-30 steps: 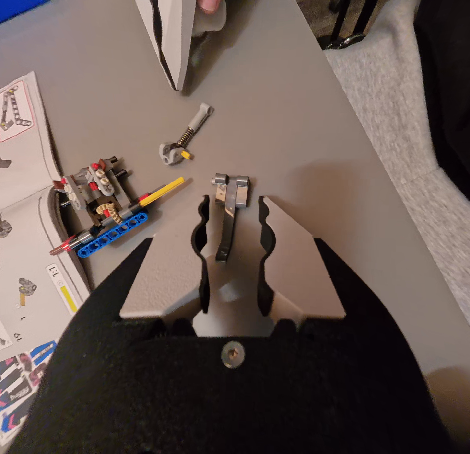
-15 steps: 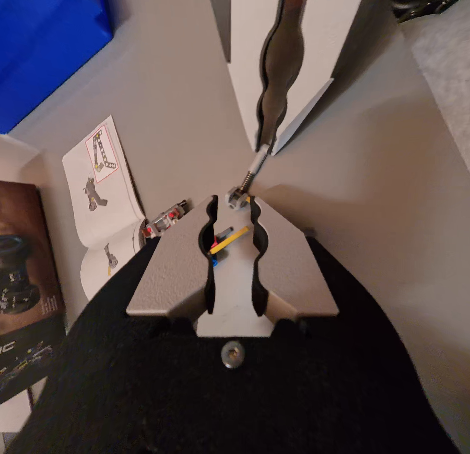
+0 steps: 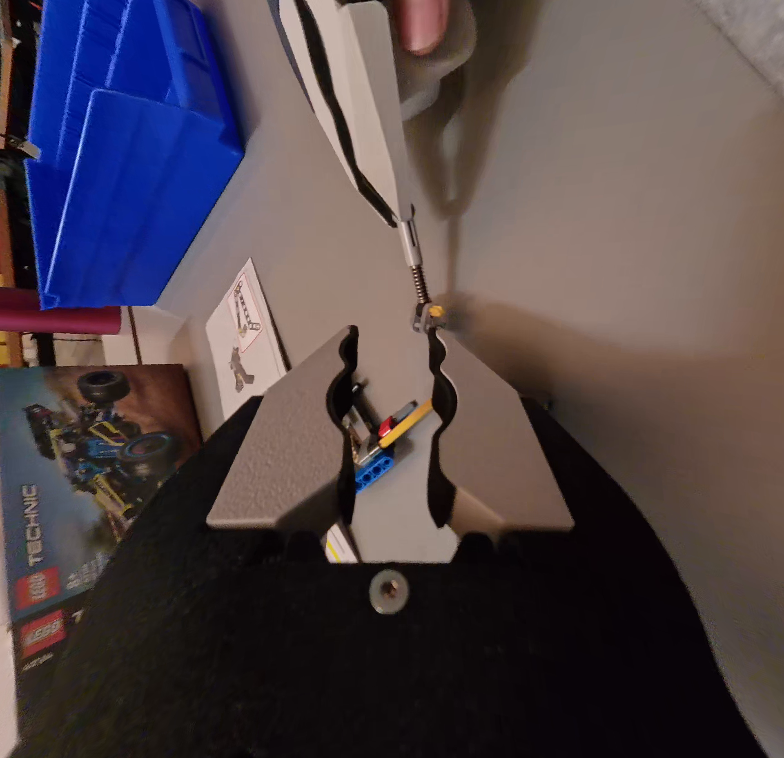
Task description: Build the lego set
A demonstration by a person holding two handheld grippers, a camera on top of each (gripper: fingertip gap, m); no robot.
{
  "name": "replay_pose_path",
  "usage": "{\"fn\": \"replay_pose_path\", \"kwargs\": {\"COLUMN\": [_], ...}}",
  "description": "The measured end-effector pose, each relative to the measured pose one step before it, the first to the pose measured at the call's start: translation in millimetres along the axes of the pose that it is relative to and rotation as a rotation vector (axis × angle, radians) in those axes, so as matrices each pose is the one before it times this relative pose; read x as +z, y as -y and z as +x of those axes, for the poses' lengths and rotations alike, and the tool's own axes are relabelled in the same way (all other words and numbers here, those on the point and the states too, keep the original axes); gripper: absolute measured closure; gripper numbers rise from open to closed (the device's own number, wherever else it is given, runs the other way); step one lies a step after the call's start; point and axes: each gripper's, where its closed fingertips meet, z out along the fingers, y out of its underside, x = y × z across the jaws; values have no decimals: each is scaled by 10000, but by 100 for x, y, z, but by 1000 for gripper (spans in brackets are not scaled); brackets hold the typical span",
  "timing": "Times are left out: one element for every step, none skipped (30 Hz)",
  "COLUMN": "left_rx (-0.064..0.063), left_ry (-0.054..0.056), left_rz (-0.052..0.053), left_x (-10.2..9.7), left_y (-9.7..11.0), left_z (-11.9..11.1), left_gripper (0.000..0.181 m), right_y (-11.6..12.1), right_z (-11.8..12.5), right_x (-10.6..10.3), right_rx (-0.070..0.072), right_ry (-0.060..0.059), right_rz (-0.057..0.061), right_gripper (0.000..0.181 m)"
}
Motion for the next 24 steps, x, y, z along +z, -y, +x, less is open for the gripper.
{"fn": "replay_pose_path", "kwargs": {"left_rx": [-109, -56, -22, -61, -73, -29, -25, -72, -132, -260, -425, -523, -623, -711, -667, -608, -617, -628, -624, -570, -482, -418, -321, -235], "left_ry": [-274, -157, -65, -53, 60, 87, -36, -52, -52, -234, -404, -442, -597, -762, -615, -485, -560, -581, -633, -619, -350, -166, -206, -228], "left_rz": [-26, -91, 11, 84, 59, 22, 13, 60, 152, 241, 281, 228, 74, -102, -94, -30, -83, -76, -24, 10, 88, 124, 91, 105], "left_x": [22, 63, 75, 74, 78, 76, 100, 78, -25, -97, -144, -154, -117, -77, -61, -43, 0, 18, 40, 57, 78, 85, 95, 87], "left_y": [-96, -161, 75, 276, 291, 212, 149, 154, 183, 229, 282, 200, -14, -189, -102, 22, 21, 79, 181, 240, 325, 312, 202, 167], "left_z": [429, 249, 119, 57, -134, -197, -14, -13, -45, 173, 330, 318, 472, 614, 392, 221, 304, 322, 435, 432, 94, -116, 13, 111], "left_gripper": [150, 148, 147, 147, 147, 148, 151, 154, 164, 166, 166, 166, 166, 166, 166, 166, 166, 166, 166, 166, 166, 166, 166, 166], "right_y": [117, -29, -196, 79, 367, 252, 155, 206, 123, -44, -128, -178, -51, 121, 99, -10, -76, -90, -254, -289, -305, -295, -45, 244], "right_z": [131, 310, 85, -205, -314, -462, -490, -341, -60, 111, -104, -85, 22, -301, -461, -392, -191, -203, -109, 152, -5, -177, 19, -134], "right_x": [-225, -156, -57, -18, -29, -18, 1, -29, -76, -120, -99, -122, -180, -245, -281, -247, -149, -33, 57, 135, 186, 174, 139, 63], "right_rx": [153, 105, 53, 106, 135, 131, 137, 99, 40, -40, -165, -188, -277, -538, -773, -881, -885, -998, -962, -944, -981, -803, -583, -526], "right_ry": [49, -89, 30, 164, 215, 310, 350, 247, 66, -34, 79, 11, -101, 5, 16, -83, -229, -247, -342, -471, -338, -199, -231, -126], "right_rz": [194, 74, -64, 98, 261, 167, 92, 138, 101, 2, -43, -59, -45, 17, -7, -107, -202, -251, -292, -321, -333, -271, -122, 110], "right_gripper": [175, 175, 175, 175, 175, 175, 175, 175, 175, 175, 175, 175, 172, 164, 163, 163, 159, 155, 152, 149, 149, 152, 157, 157]}}
